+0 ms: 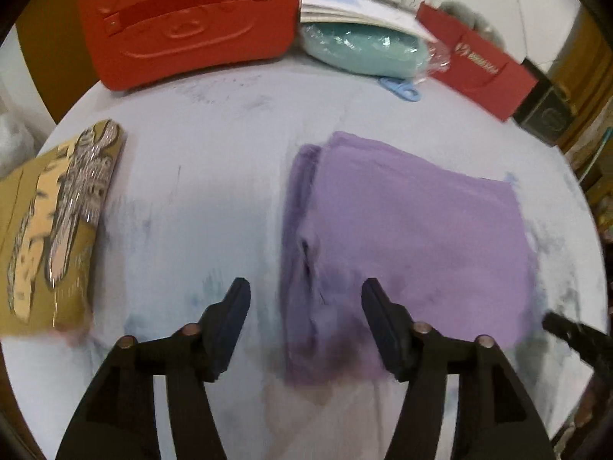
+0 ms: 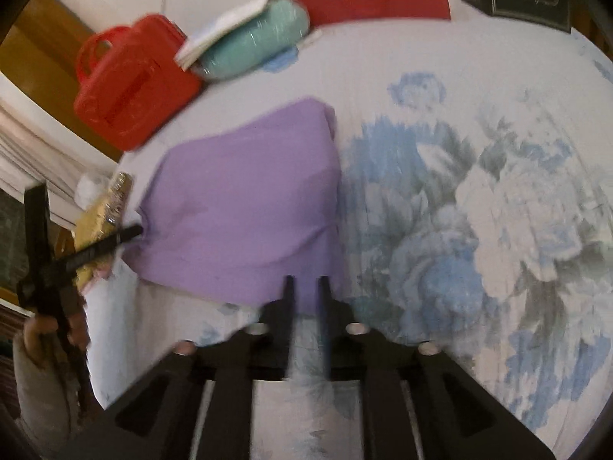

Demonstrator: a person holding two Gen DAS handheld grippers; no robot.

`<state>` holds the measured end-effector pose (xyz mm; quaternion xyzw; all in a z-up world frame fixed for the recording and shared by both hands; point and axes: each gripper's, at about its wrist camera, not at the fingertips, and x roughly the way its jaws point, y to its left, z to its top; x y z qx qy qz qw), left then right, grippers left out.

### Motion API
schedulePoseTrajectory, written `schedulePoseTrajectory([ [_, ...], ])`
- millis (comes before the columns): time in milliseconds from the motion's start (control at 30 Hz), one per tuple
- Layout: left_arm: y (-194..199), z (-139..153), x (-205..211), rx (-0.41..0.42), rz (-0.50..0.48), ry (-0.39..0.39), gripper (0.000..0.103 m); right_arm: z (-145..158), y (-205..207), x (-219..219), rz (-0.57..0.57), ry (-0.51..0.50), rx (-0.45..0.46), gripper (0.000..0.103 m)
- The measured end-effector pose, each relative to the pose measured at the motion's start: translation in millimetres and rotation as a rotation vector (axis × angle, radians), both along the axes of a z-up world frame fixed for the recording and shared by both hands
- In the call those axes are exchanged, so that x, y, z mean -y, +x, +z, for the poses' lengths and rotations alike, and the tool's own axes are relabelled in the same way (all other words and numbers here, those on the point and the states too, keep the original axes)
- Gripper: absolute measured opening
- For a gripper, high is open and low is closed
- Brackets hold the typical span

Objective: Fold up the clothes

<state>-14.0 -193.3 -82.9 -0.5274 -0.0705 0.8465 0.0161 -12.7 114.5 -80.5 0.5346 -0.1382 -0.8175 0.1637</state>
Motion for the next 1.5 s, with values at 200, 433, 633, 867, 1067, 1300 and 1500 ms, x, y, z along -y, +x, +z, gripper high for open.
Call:
schedulePoseTrajectory([
  [200, 8, -11, -15, 0.028, -0.044, 0.028, 0.055, -14, -10, 15, 0.012, 0.008, 0.018, 0.035],
  [433, 14, -23, -12, 0.091, -0.052, 0.005, 0.008, -26, -5, 34, 0.129, 0.118, 0.062, 0.001],
  [633, 7, 5, -2, 0.05, -0.028, 0.06, 0.031, -6, -6, 8, 0.086, 0.087, 0.021, 0.005],
  [867, -69, 34, -16, -0.063, -0.076, 0.0, 0.053, 15, -74, 3, 0.006, 0.035, -0.075, 0.02],
  [1067, -117, -8, -15, 0.018, -0.072, -0.013, 0.014, -1, -130, 18, 0.015, 0.015, -0.024, 0.02],
  [1300, -128, -30, -11, 0.033, -0.051, -0.039, 0.007, -28, -153, 35, 0.023, 0.046, 0.039, 0.004],
  [1500, -113, -17, 1, 0.017, -0.002, -0.068, 0.033, -11, -134, 10, -0.093, 0.029, 0.0, 0.018],
])
